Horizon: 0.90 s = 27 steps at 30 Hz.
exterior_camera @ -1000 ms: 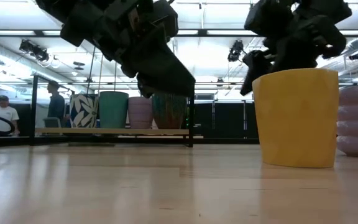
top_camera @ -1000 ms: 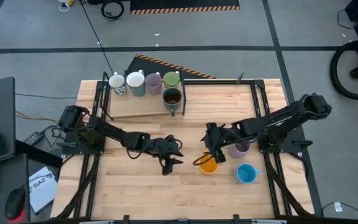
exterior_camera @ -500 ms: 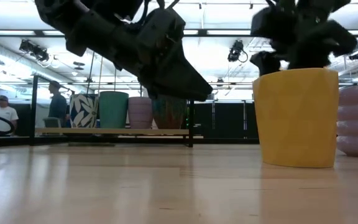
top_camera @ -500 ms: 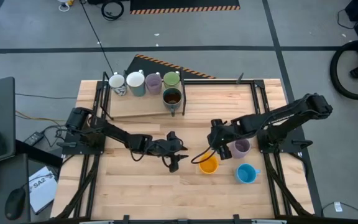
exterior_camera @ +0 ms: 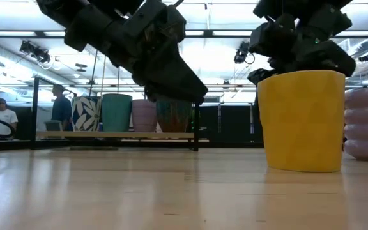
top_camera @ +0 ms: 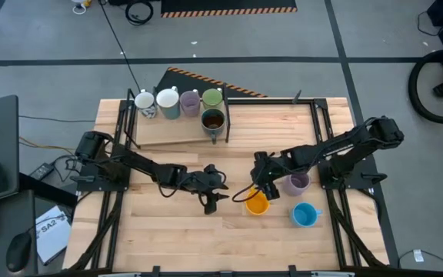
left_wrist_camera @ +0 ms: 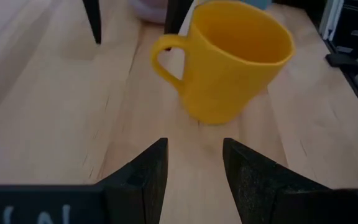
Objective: Place coffee mugs
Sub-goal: Put the yellow mug on the shelf
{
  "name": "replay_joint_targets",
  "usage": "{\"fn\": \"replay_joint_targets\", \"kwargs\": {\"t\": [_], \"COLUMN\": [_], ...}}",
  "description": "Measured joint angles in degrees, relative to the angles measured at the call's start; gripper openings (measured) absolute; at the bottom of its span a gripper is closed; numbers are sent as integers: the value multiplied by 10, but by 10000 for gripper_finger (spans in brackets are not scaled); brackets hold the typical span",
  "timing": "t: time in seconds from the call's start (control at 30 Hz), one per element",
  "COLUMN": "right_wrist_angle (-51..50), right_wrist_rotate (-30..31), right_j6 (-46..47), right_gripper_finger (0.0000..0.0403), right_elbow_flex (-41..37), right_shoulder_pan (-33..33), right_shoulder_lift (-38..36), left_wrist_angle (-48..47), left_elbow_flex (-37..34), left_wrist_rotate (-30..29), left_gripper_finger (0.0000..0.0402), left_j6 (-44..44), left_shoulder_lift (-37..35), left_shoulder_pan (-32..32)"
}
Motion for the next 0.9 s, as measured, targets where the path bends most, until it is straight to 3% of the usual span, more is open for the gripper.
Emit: {"fn": "replay_joint_targets", "kwargs": {"t": [0.53, 0.77, 0.9], "right_wrist_angle": [132, 61, -12], "right_wrist_rotate": [-93, -61, -45], "right_j6": [-88, -85, -71], "right_gripper_finger": [278, 274, 274], "right_elbow_flex": [11, 19, 44], "right_shoulder_pan": [-37, -38, -38], "right_shoulder_lift": [33, 20, -1], "left_wrist_angle": [4, 25, 41], "left_elbow_flex": [0, 0, 0], "left_wrist_rotate": [0, -30, 18], "left_gripper_finger": [160, 160, 160], "left_j6": [-18, 19, 69], "left_shoulder_lift": [4, 5, 15], "left_shoulder_pan": [-2, 0, 16]}}
